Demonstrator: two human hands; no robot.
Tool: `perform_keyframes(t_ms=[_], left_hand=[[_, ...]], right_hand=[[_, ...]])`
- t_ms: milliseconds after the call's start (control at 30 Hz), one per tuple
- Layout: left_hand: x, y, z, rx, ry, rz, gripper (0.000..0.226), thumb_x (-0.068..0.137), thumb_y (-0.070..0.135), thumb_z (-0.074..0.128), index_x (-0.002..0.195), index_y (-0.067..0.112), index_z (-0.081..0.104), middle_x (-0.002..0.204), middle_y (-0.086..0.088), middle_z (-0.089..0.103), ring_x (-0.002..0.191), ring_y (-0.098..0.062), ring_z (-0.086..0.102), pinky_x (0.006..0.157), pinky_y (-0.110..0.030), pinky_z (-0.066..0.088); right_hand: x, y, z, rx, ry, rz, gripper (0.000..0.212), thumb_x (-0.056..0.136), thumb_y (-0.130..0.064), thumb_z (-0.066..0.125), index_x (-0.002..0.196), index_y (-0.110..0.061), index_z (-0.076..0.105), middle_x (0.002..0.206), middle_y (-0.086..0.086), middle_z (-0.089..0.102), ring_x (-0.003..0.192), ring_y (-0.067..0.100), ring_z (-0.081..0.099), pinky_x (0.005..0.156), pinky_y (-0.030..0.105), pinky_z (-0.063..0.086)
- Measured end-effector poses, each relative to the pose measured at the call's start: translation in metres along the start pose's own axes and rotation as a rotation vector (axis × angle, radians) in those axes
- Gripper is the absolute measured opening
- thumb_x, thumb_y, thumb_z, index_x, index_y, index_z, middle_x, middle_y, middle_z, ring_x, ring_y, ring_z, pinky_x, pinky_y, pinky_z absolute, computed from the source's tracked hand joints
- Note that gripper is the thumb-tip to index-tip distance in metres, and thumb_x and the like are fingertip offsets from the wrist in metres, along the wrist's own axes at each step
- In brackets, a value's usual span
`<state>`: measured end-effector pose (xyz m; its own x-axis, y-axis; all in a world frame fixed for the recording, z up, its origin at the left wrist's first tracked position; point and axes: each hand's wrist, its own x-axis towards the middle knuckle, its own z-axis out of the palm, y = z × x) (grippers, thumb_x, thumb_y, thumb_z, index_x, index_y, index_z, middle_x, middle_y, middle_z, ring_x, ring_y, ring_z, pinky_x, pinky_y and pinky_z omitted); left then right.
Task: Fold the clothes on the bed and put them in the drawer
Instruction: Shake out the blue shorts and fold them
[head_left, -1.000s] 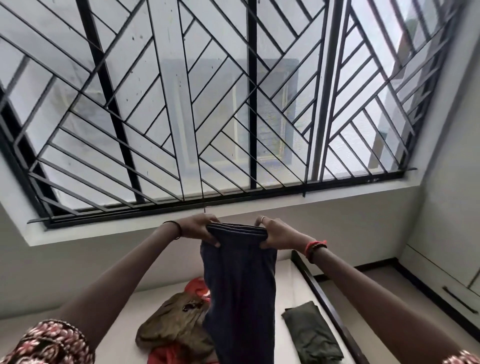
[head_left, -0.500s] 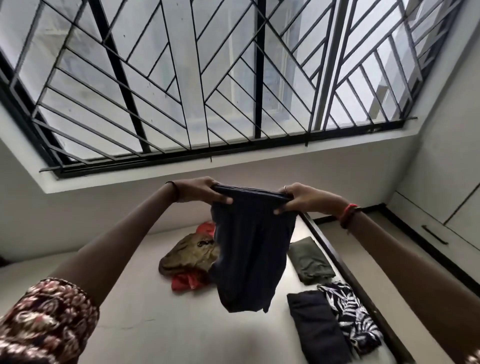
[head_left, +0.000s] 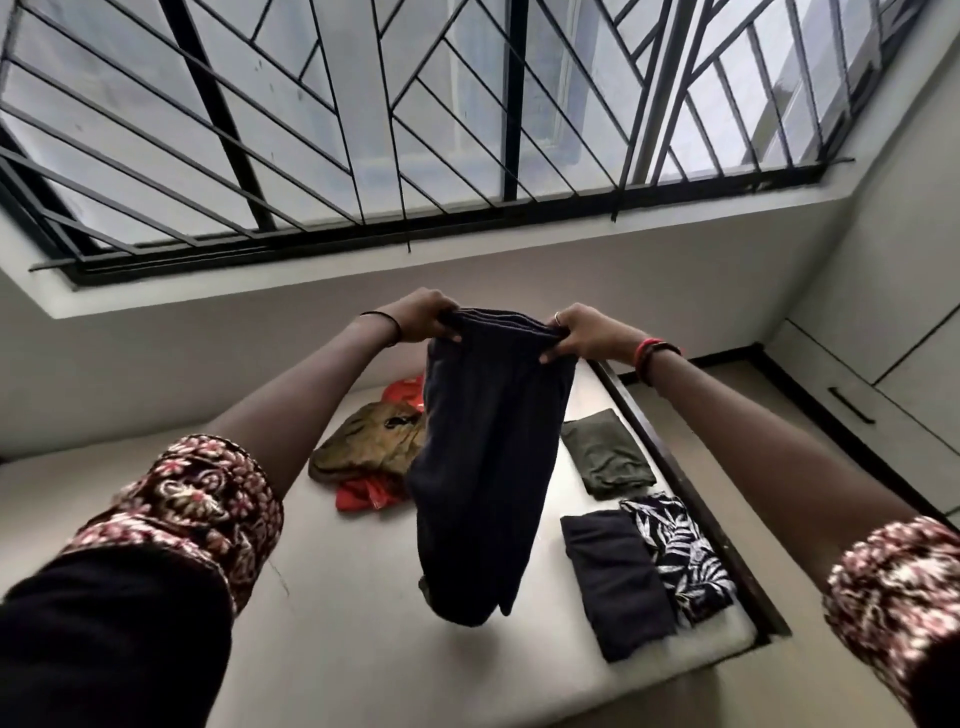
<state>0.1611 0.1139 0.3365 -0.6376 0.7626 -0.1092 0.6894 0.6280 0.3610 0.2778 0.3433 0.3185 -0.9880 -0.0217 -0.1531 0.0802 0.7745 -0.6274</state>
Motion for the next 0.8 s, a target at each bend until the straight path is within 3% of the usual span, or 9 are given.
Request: perform_keyframes(t_ms=[200, 400, 467, 600, 733, 800], left_hand=[[0.038, -0.003, -0.017, 0.052, 0.266, 0.106, 0.020, 0.088, 0.011, 0.062, 0.102, -0.003, 0.063, 0.097, -0.024, 0.065, 0.094, -0.036, 0.060, 0.076, -0.038, 0.041], [0.031, -0.018, 0.024, -0.009, 0.490, 0.256, 0.034, 0.086, 0.000, 0.059, 0.120, 0.004, 0.062, 0.116, -0.015, 0.066, 0.107, -0.028, 0.062, 0.092, -0.035, 0.047], [0.016, -0.030, 0.073, 0.022, 0.510, 0.296, 0.033, 0.086, 0.001, 0.057, 0.119, 0.001, 0.062, 0.115, -0.016, 0.066, 0.103, -0.029, 0.065, 0.090, -0.034, 0.049], [-0.028, -0.065, 0.207, 0.076, 0.408, 0.365, 0.037, 0.084, 0.013, 0.047, 0.115, 0.004, 0.066, 0.108, -0.014, 0.070, 0.090, -0.027, 0.070, 0.082, -0.033, 0.049], [-0.093, -0.102, 0.367, 0.070, 0.210, 0.302, 0.039, 0.082, 0.013, 0.047, 0.120, 0.017, 0.053, 0.108, -0.004, 0.071, 0.084, -0.018, 0.070, 0.078, -0.024, 0.042], [-0.132, -0.110, 0.431, 0.049, 0.119, 0.269, 0.036, 0.083, 0.015, 0.046, 0.117, 0.019, 0.057, 0.105, -0.001, 0.072, 0.077, -0.016, 0.070, 0.077, -0.022, 0.040]], right_hand=[[0.022, 0.001, -0.036, -0.155, 0.302, -0.090, 0.025, 0.075, -0.003, 0.072, 0.100, -0.001, 0.070, 0.086, 0.012, 0.066, 0.081, 0.018, 0.058, 0.065, 0.017, 0.035], [0.014, 0.022, -0.008, -0.186, 0.467, -0.166, 0.038, 0.082, -0.011, 0.063, 0.118, -0.023, 0.066, 0.107, 0.009, 0.071, 0.103, 0.025, 0.065, 0.082, 0.036, 0.050], [0.002, 0.046, 0.037, -0.199, 0.447, -0.151, 0.043, 0.083, -0.012, 0.059, 0.123, -0.028, 0.061, 0.114, 0.006, 0.069, 0.107, 0.026, 0.064, 0.084, 0.039, 0.052], [-0.033, 0.114, 0.175, -0.307, 0.423, -0.209, 0.046, 0.077, 0.003, 0.061, 0.121, -0.010, 0.064, 0.116, 0.011, 0.068, 0.103, 0.025, 0.067, 0.084, 0.038, 0.056], [-0.081, 0.177, 0.330, -0.277, 0.196, -0.148, 0.044, 0.075, -0.011, 0.043, 0.111, -0.011, 0.069, 0.105, 0.004, 0.072, 0.093, 0.017, 0.070, 0.081, 0.028, 0.055], [-0.113, 0.197, 0.394, -0.252, 0.038, -0.131, 0.048, 0.072, -0.013, 0.040, 0.111, -0.014, 0.070, 0.104, 0.001, 0.073, 0.091, 0.012, 0.070, 0.082, 0.023, 0.053]])
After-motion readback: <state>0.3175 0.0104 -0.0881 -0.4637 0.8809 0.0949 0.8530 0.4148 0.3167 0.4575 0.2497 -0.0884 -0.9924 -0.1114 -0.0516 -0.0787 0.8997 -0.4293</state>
